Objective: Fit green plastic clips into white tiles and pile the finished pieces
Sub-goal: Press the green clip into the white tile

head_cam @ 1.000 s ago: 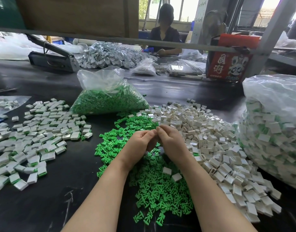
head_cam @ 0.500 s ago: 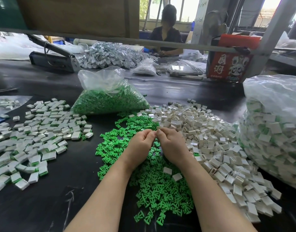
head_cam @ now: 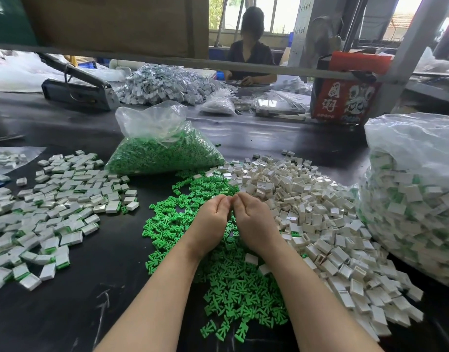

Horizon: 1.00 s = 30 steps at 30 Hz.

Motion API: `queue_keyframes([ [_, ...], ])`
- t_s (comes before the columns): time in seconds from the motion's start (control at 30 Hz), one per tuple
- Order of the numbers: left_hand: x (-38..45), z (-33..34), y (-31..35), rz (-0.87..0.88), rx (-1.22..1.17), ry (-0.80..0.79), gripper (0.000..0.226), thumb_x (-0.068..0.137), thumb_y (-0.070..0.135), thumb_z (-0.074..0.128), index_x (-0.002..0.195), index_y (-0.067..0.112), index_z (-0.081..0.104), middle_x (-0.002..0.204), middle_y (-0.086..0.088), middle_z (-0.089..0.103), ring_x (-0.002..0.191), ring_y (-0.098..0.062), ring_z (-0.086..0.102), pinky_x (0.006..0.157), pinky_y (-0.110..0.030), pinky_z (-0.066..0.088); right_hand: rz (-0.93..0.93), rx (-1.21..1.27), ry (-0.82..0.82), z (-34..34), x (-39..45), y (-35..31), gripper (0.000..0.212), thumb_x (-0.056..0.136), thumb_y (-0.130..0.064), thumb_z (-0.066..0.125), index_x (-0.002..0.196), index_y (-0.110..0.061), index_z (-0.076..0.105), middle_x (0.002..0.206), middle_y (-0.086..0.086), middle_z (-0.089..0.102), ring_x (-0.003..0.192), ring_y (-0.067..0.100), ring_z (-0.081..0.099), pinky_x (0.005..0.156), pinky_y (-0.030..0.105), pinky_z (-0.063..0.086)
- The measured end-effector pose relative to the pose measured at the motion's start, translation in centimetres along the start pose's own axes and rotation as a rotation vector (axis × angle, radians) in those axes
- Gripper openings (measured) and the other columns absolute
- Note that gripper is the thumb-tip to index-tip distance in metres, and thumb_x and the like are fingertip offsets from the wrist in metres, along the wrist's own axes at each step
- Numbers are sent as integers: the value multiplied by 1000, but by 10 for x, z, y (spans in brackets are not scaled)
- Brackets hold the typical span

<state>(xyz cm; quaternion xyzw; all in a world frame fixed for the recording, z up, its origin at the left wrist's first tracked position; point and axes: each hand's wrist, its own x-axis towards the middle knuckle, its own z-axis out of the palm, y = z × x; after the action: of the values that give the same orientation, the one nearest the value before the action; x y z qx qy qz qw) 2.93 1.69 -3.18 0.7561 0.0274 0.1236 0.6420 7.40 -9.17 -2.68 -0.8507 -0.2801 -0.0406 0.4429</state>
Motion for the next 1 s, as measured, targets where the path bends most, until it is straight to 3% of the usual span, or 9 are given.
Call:
queue_keyframes([
  [0.1,-3,-2,4,3,-17,-11,28,107,17,38,89,19,60,68,17,64,59,11,56,53,-5,41,-83,-49,-20,-7,0,0,28,100,-22,39,78,-13,52,61,-1,51,54,14,44,55,39,39],
  [0.3,-5,-10,8,-16,-75,-10,25,105,27,44,83,18,53,68,6,49,45,-1,41,39,-13,31,-109,-151,-17,-12,4,-3,22,92,-25,36,86,-12,53,66,2,56,59,21,49,56,38,39],
  [0.37,-6,-11,13,21,-71,4,21,103,29,46,87,22,57,66,14,57,43,-5,48,41,-14,36,36,62,9,-11,8,-3,27,100,-19,39,82,-8,56,64,1,53,58,19,47,57,35,38],
  [0.5,-10,-9,21,-22,-156,50,25,100,31,50,120,18,56,86,-2,63,59,-7,48,70,-48,49,333,614,-140,-17,10,-2,51,104,-44,32,83,-9,62,54,-4,57,41,6,45,40,19,34],
  [0.57,-9,-9,21,-35,-186,61,30,99,30,51,125,16,55,99,-7,65,62,-4,49,64,-32,54,372,735,-250,-19,9,-4,55,101,-55,29,90,-12,61,56,-3,59,42,8,44,38,19,29],
  [0.67,-7,-7,18,15,-151,45,16,99,26,52,112,24,61,120,-10,63,63,3,59,77,-22,47,376,834,-345,-17,10,-4,61,98,-61,29,101,-6,57,64,6,56,51,15,41,45,25,24],
  [0.73,-4,-6,15,41,-134,23,14,99,25,53,109,26,63,101,-6,61,56,5,55,65,-15,47,355,889,-342,-16,10,-3,57,99,-55,33,107,-5,58,66,8,54,56,17,40,50,28,23],
  [0.8,-3,-5,14,48,-146,5,17,100,25,53,110,24,66,76,1,55,56,-9,50,48,-16,41,325,927,-323,-15,10,-2,51,100,-49,37,102,-3,58,66,8,54,58,17,41,52,28,23],
  [1.0,0,-1,11,35,-216,77,21,97,22,54,93,31,73,53,11,49,49,-5,44,44,-21,37,289,985,-316,-14,8,1,44,99,-44,46,85,-6,64,72,12,60,61,18,48,53,27,29],
])
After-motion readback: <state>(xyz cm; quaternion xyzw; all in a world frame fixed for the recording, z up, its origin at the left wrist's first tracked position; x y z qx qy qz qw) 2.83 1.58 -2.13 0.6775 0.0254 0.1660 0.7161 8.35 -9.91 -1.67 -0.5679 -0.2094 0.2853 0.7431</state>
